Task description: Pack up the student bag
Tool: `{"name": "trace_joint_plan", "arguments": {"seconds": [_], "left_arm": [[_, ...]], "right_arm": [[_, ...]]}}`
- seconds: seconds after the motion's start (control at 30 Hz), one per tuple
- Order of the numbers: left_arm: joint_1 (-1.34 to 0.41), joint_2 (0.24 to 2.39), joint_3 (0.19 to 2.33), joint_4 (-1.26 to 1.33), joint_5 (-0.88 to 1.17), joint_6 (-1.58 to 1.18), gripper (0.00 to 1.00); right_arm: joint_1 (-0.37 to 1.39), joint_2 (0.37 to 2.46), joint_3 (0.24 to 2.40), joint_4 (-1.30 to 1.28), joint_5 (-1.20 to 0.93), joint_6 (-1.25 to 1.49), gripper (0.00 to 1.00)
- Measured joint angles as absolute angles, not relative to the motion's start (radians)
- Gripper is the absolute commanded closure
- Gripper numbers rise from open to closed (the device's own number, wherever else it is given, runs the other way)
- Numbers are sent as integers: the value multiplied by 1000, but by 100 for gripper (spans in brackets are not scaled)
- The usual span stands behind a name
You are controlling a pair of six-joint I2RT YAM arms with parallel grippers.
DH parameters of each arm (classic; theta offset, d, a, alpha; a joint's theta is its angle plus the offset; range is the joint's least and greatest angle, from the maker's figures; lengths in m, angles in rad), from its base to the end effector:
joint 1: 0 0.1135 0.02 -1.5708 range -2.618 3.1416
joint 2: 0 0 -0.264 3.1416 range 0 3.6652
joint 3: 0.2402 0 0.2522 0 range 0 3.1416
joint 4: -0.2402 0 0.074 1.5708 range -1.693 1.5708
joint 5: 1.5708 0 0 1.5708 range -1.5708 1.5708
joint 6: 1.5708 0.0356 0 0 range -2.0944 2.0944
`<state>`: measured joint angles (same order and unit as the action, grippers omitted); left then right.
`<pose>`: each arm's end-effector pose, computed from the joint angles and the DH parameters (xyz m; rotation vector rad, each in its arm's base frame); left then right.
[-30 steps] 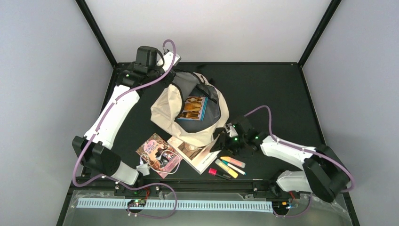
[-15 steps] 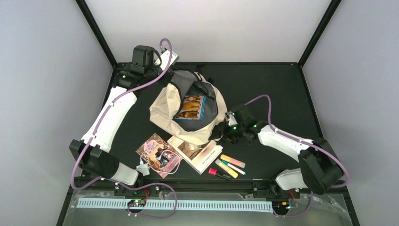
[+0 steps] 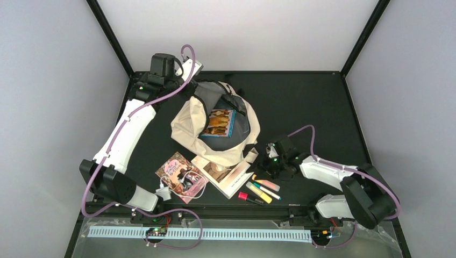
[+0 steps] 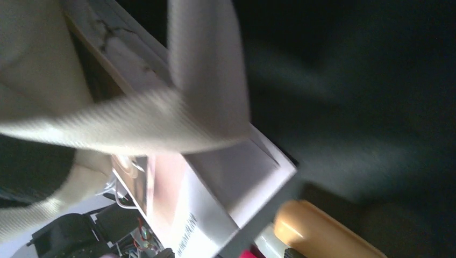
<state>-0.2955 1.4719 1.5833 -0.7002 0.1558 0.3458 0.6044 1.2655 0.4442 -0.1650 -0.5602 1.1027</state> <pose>0.3059 -0.0989 0.4024 0.7638 2.0148 -0.1391 0.1612 0.1343 0.1400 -0.4653 -2.8321 -1.1890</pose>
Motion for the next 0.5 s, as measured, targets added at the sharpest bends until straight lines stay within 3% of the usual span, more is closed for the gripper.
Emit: {"name": "trace_joint_plan", "arguments": {"seconds": [0.23, 0.5], "left_arm": [[-295, 1460, 1583, -702, 160, 344, 98], [-295, 1458, 1583, -703, 162, 343, 98]], "right_arm": [[604, 1348, 528, -84, -564, 1103, 58], [599, 1476, 568, -38, -588, 1087, 98]]}}
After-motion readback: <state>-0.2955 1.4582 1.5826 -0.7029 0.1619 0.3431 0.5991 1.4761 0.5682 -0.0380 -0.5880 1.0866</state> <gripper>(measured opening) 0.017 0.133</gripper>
